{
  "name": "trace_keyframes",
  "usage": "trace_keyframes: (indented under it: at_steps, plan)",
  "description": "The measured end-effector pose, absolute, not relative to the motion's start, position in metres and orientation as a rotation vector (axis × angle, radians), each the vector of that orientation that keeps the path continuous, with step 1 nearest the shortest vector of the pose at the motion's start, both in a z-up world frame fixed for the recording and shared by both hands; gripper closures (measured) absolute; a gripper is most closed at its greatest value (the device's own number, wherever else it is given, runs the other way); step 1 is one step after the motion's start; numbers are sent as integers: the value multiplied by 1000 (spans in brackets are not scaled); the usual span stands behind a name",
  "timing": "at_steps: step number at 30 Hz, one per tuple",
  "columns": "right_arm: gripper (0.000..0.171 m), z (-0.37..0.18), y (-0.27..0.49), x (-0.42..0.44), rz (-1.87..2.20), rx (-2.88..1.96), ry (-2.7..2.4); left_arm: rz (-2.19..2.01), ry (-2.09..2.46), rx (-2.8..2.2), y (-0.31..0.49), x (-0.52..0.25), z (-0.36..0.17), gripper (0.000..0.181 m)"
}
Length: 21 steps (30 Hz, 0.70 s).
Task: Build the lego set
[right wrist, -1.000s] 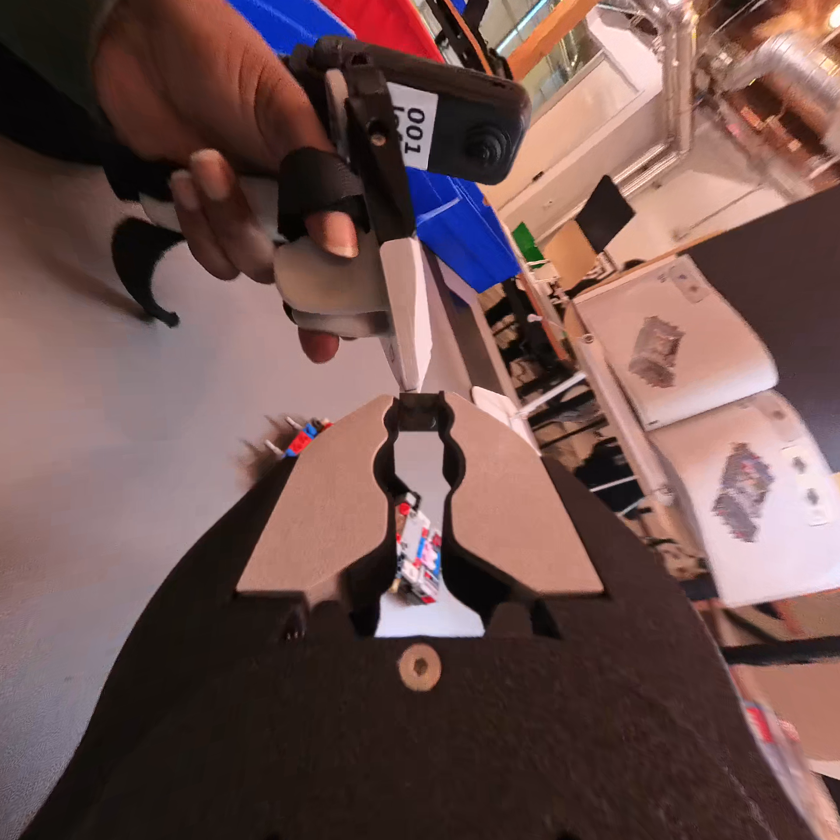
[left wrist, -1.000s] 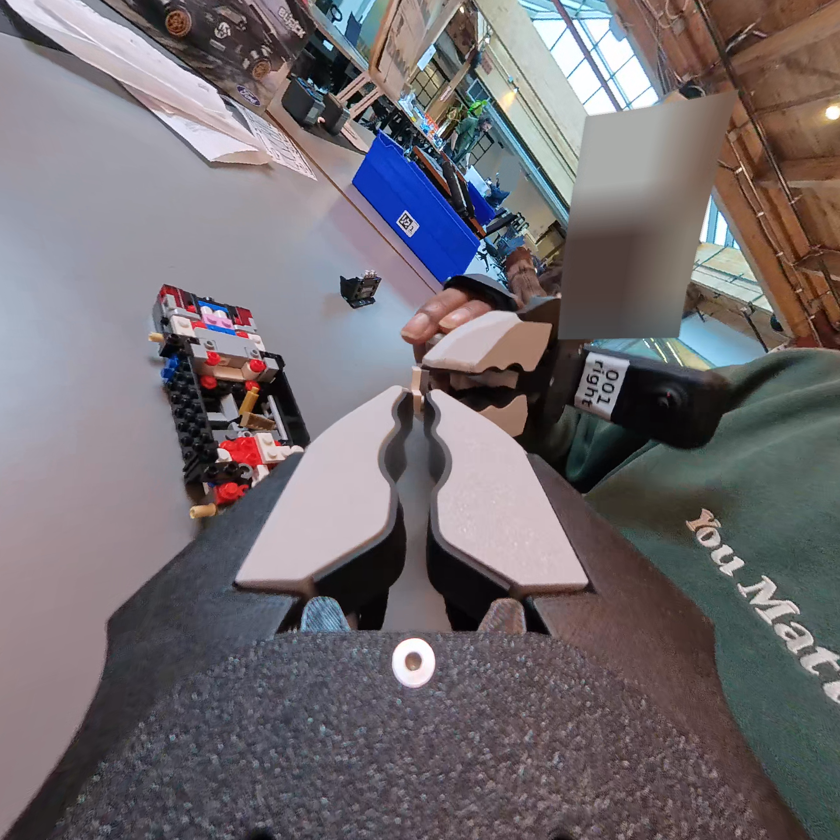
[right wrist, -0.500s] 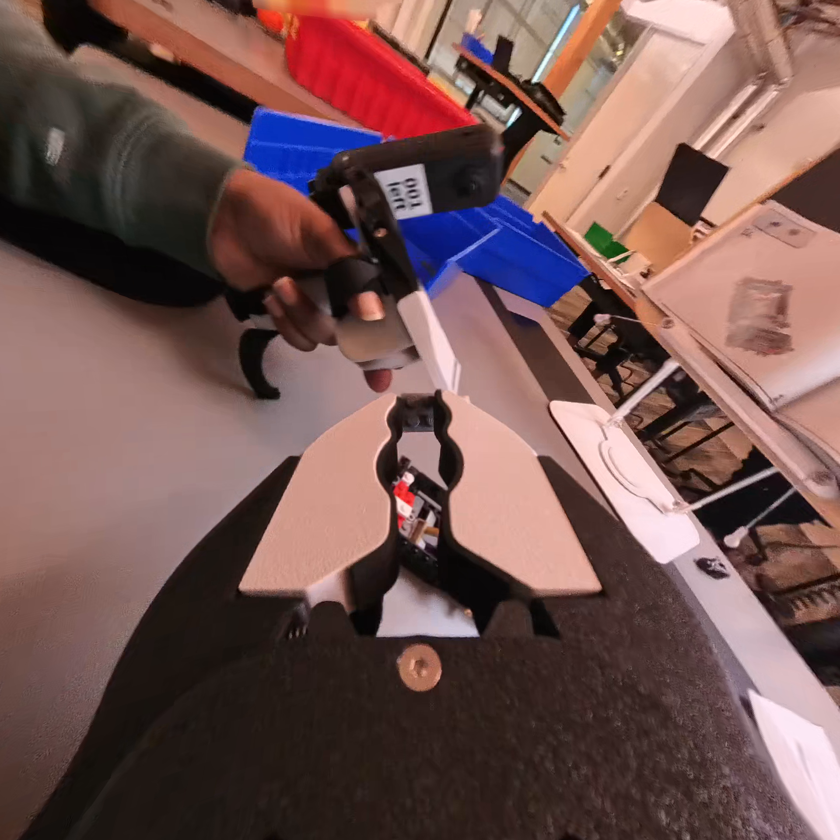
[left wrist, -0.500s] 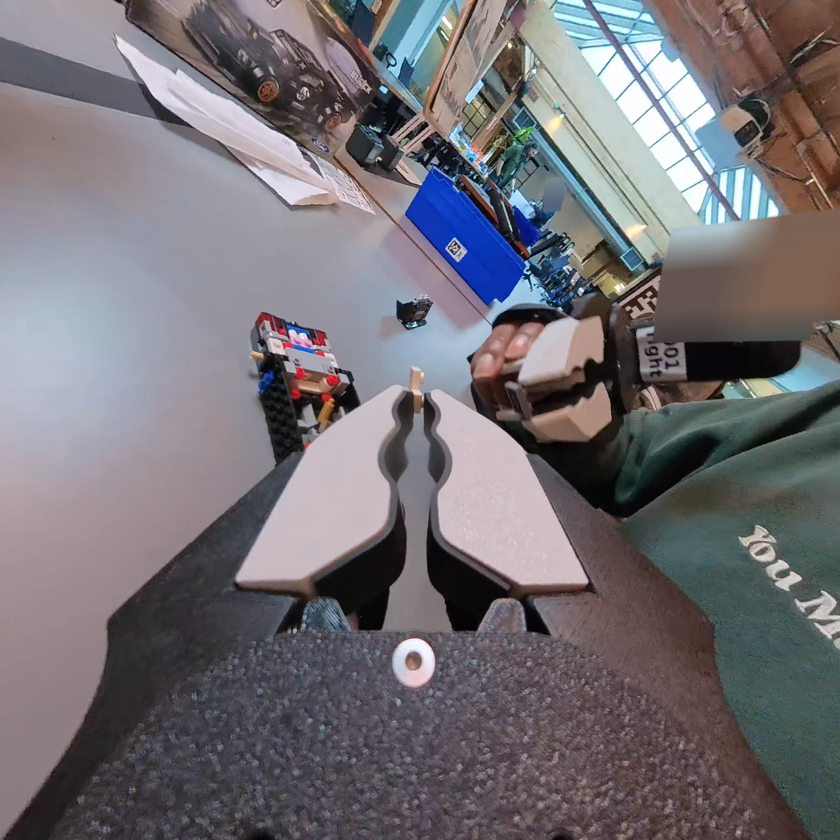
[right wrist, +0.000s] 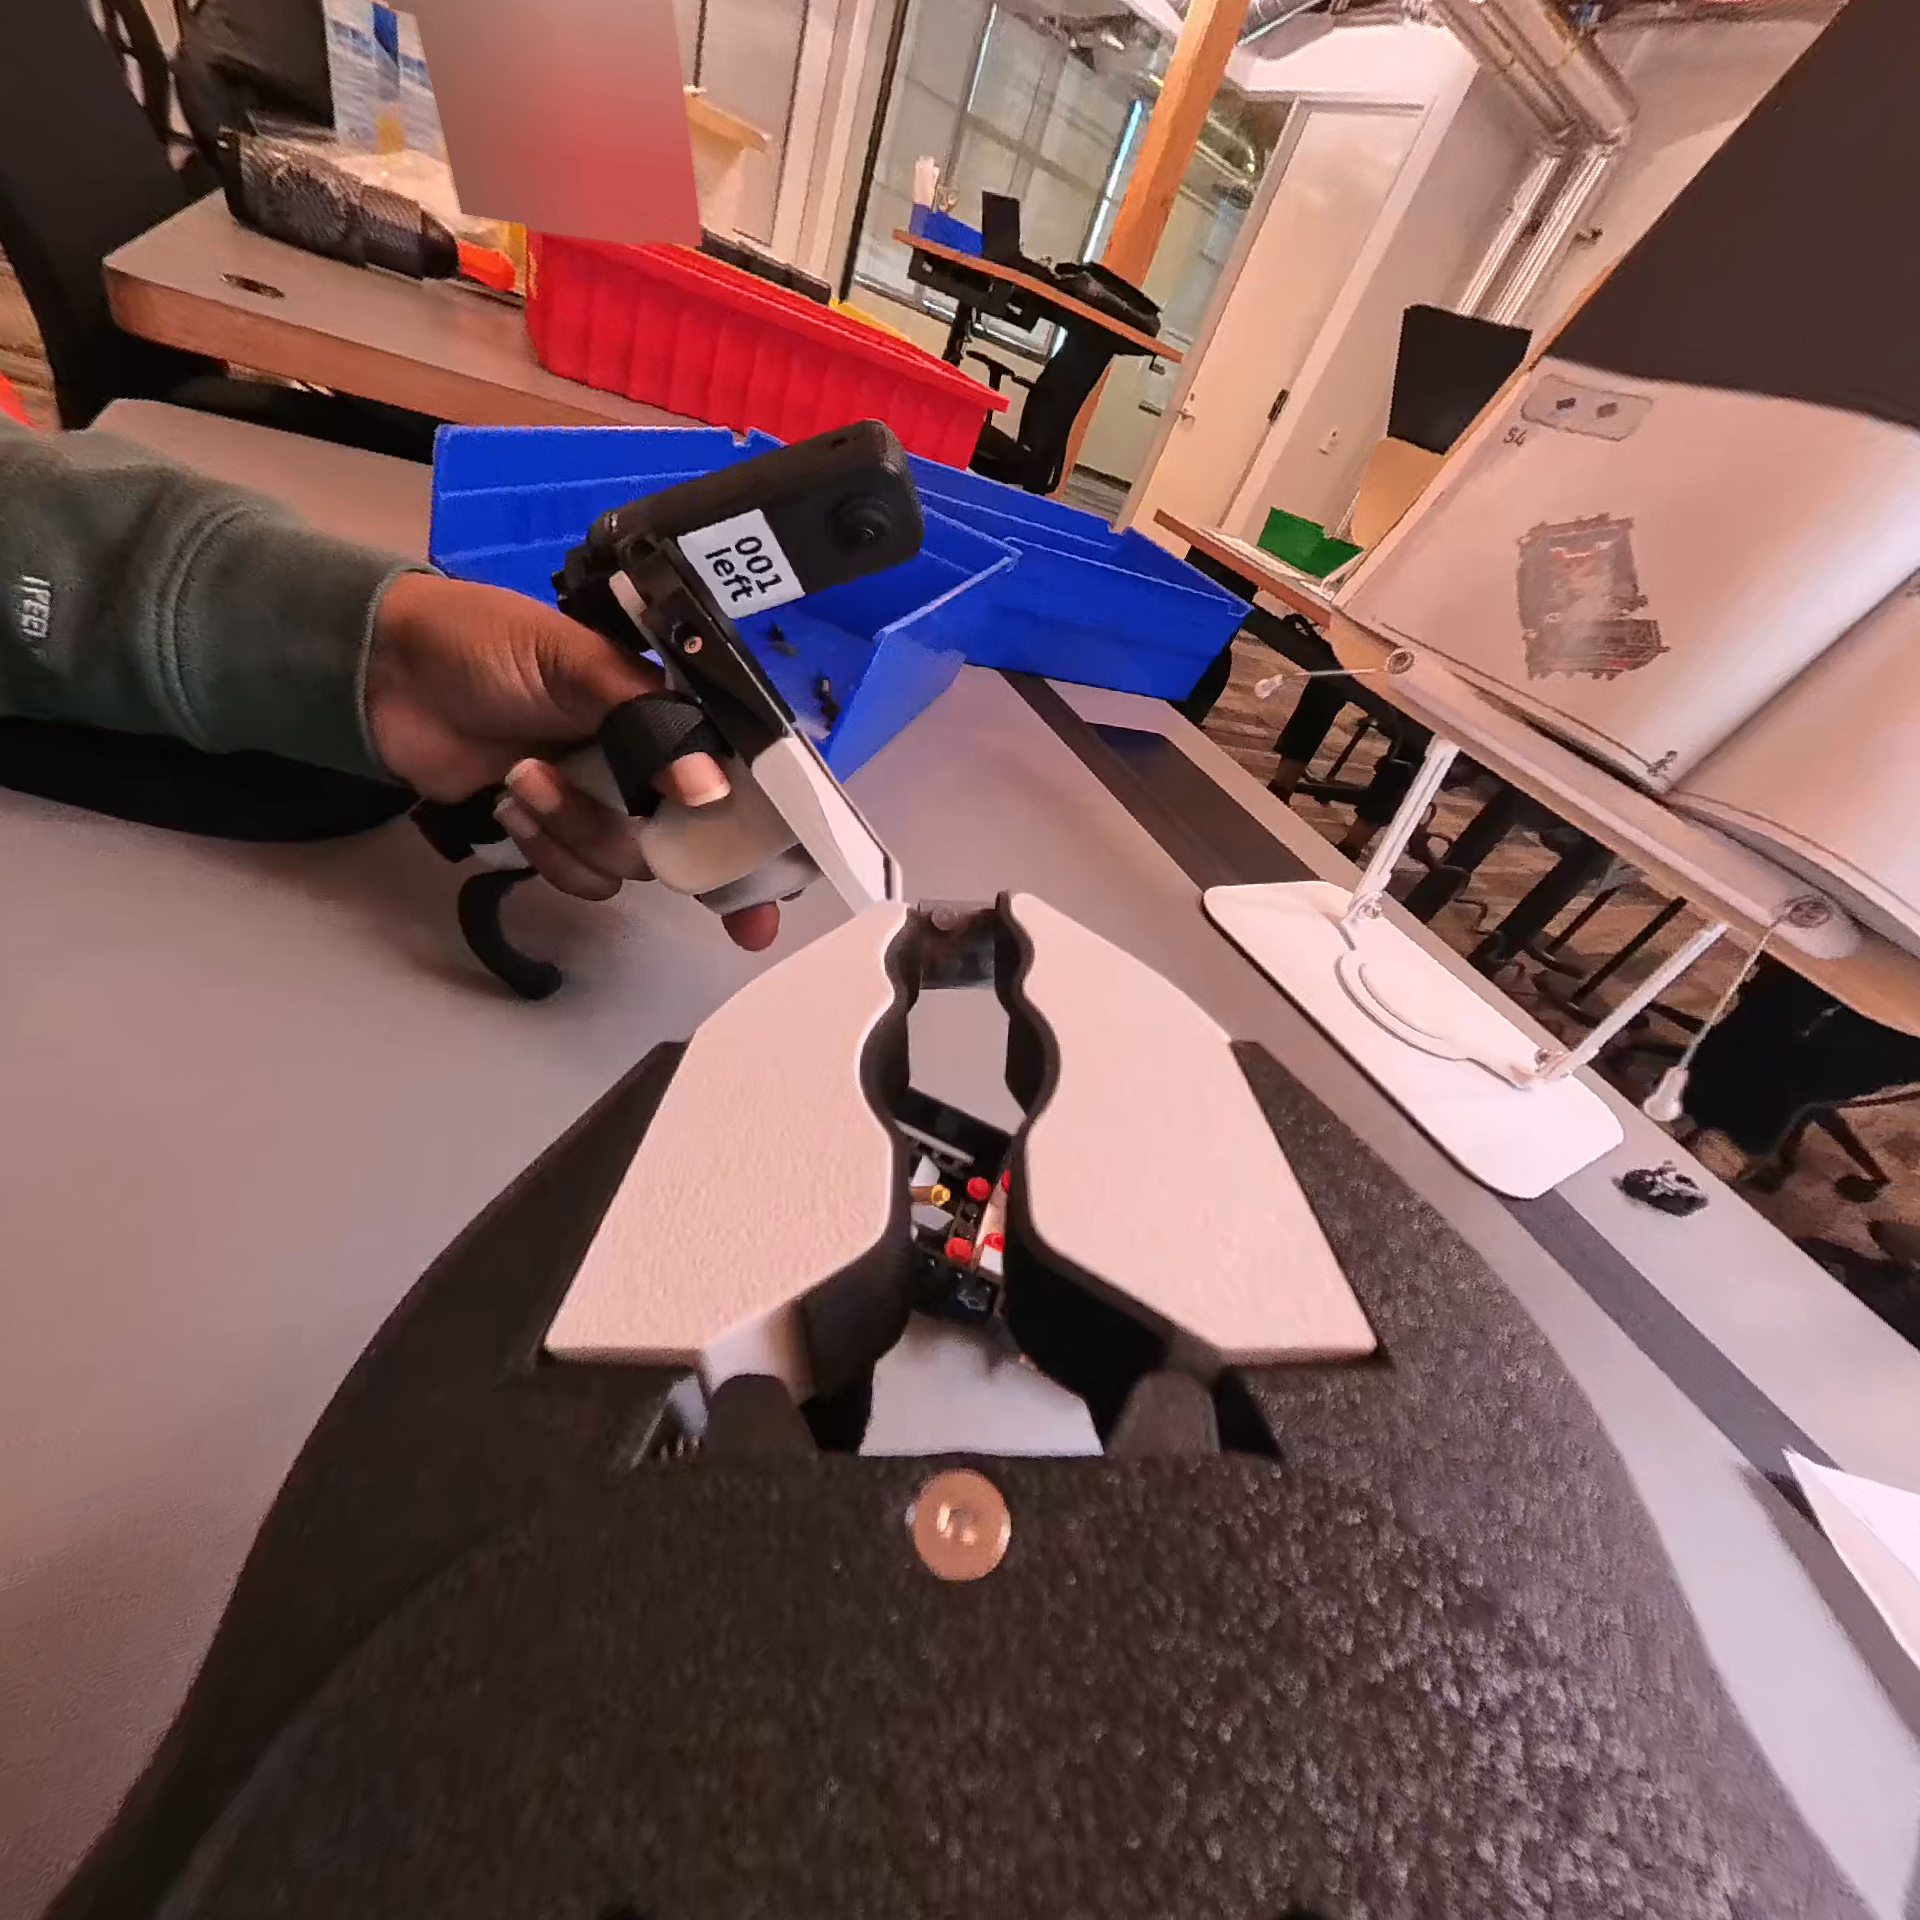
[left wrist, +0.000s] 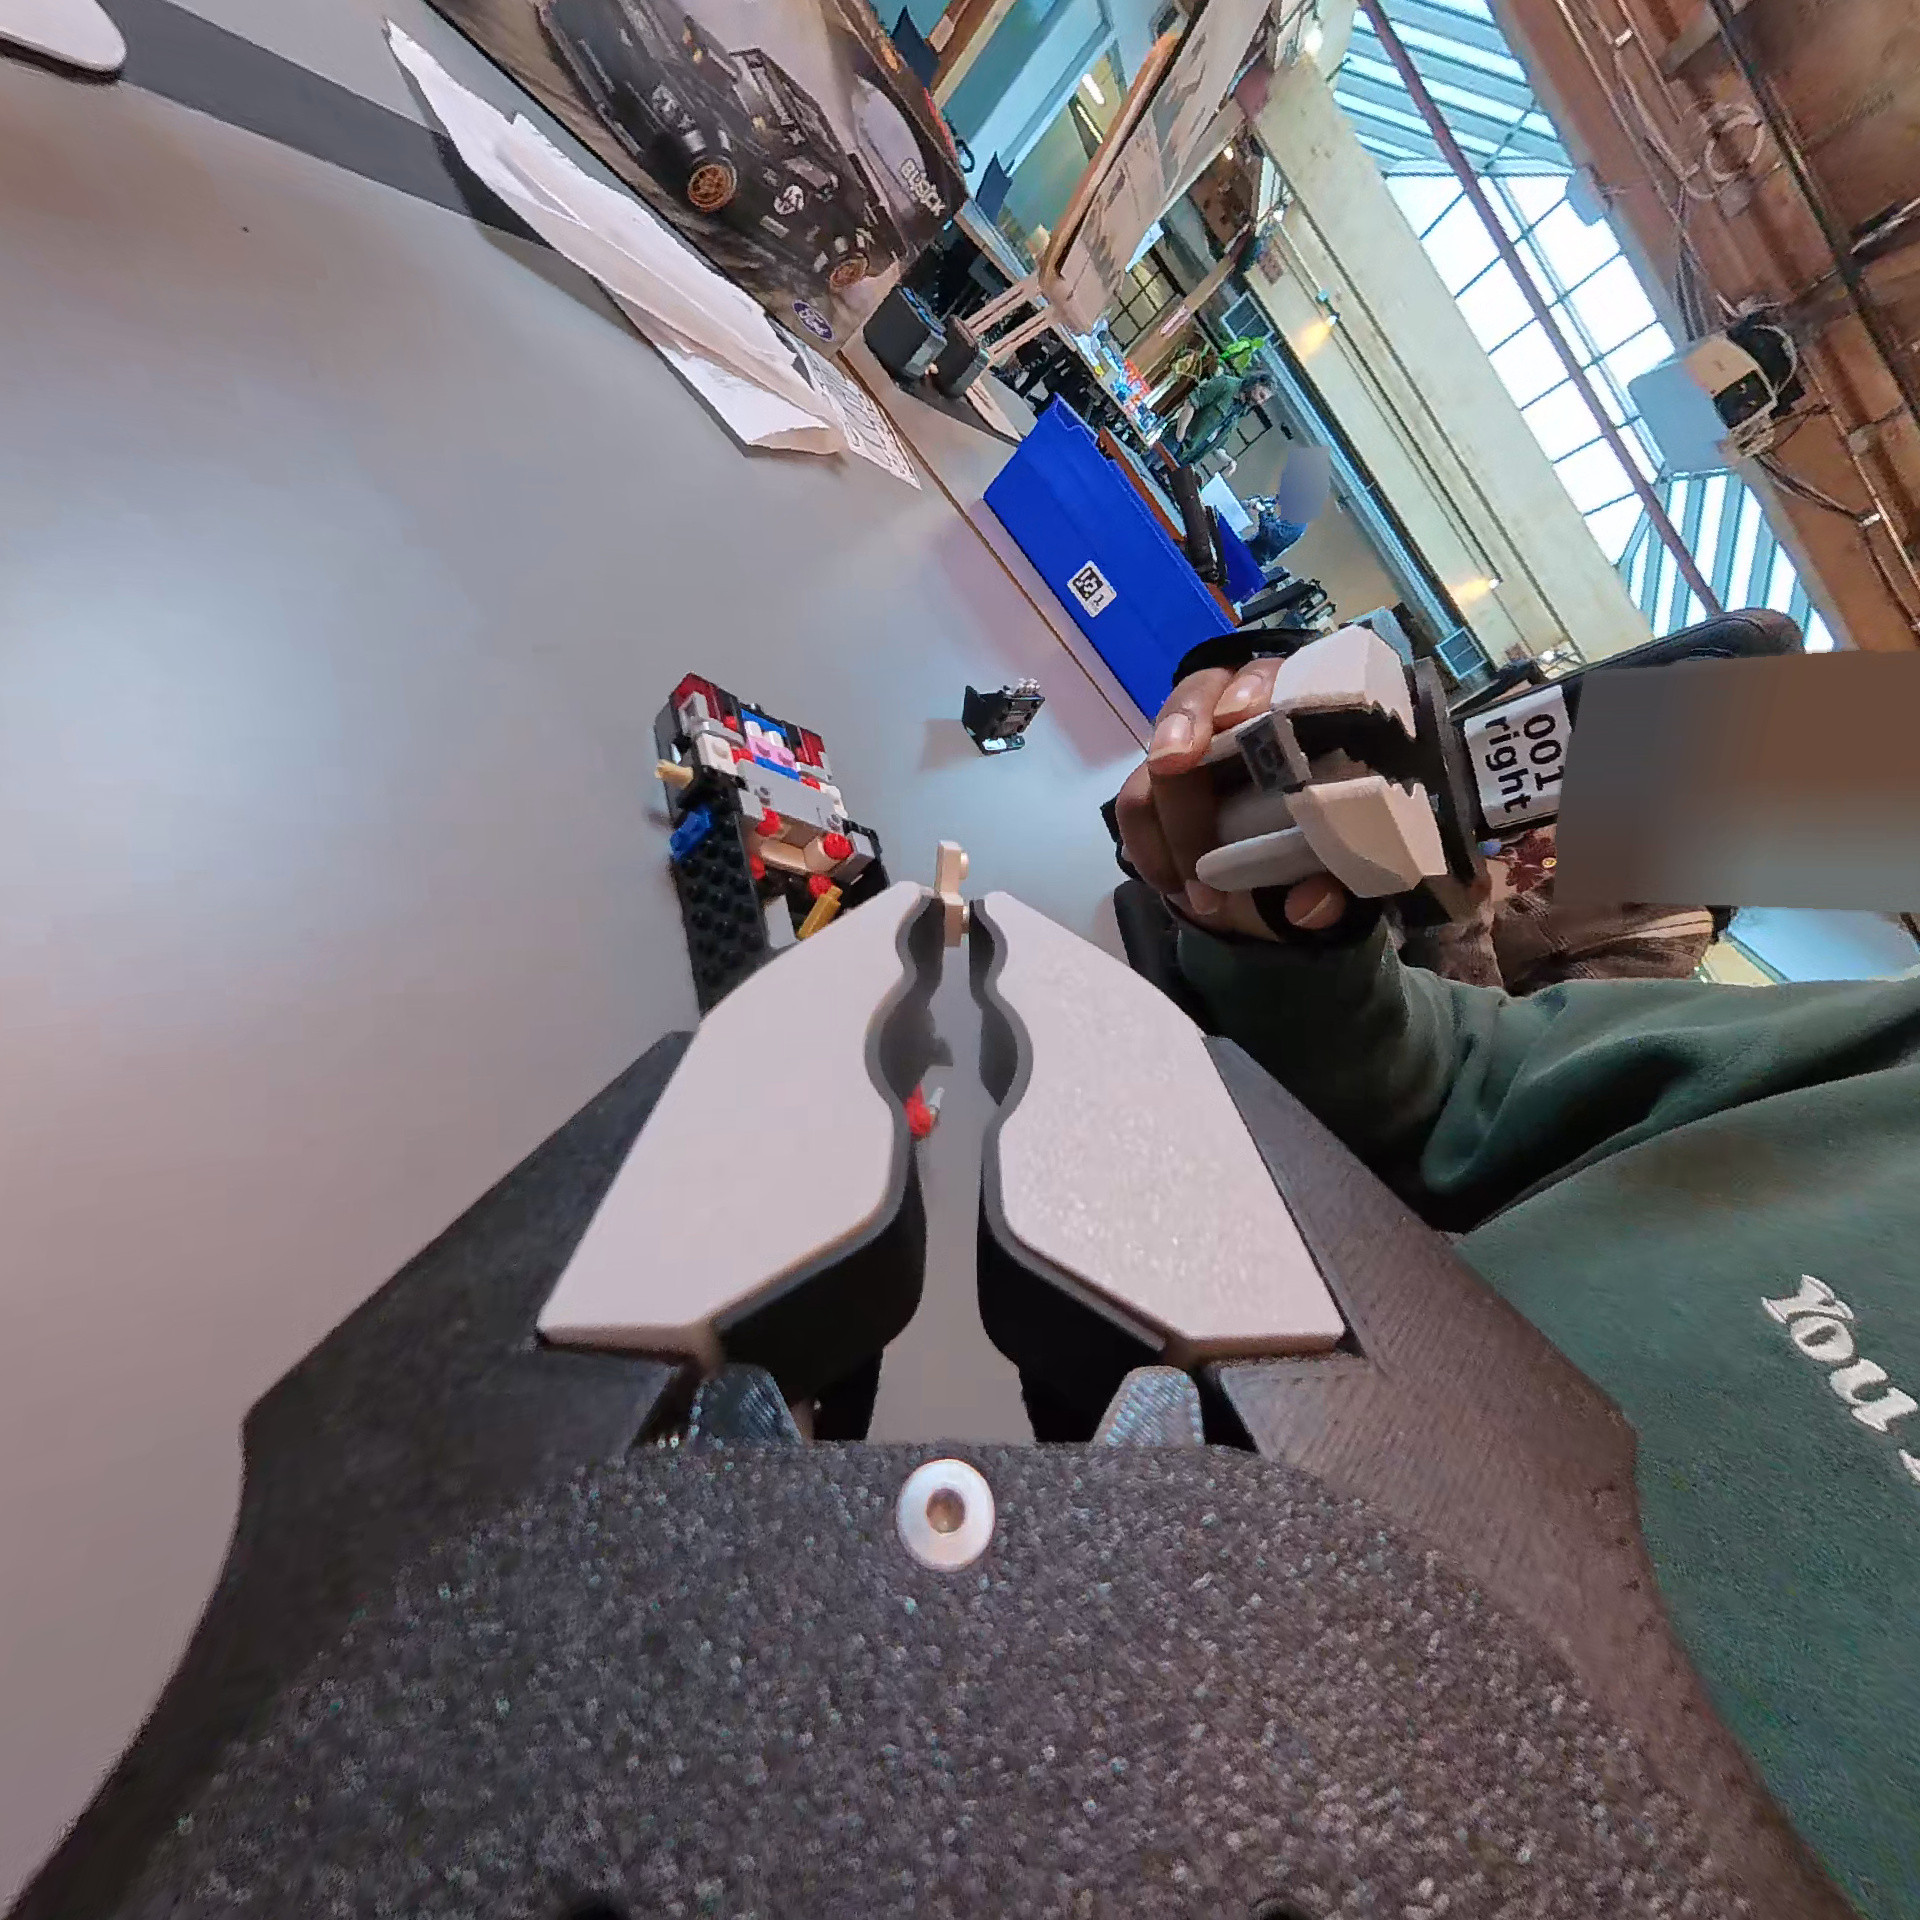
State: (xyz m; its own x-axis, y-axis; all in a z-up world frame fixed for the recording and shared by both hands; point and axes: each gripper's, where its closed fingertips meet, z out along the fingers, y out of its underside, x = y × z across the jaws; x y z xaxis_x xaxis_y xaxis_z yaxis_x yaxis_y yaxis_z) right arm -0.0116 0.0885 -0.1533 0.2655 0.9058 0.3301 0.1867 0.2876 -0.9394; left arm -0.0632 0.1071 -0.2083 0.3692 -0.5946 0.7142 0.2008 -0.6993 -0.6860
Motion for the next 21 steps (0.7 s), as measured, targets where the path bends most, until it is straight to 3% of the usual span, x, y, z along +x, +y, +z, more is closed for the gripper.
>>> trace_keyframes:
  at_steps: [15,21]
  plan:
    - [158,-175,90,-19,647,-1252,-1295,-1137,359,-2195,146,-70,-262,176]
    - [158,-179,93,-17,631,-1280,-1303,-747,490,-2220,166,-82,-267,136]
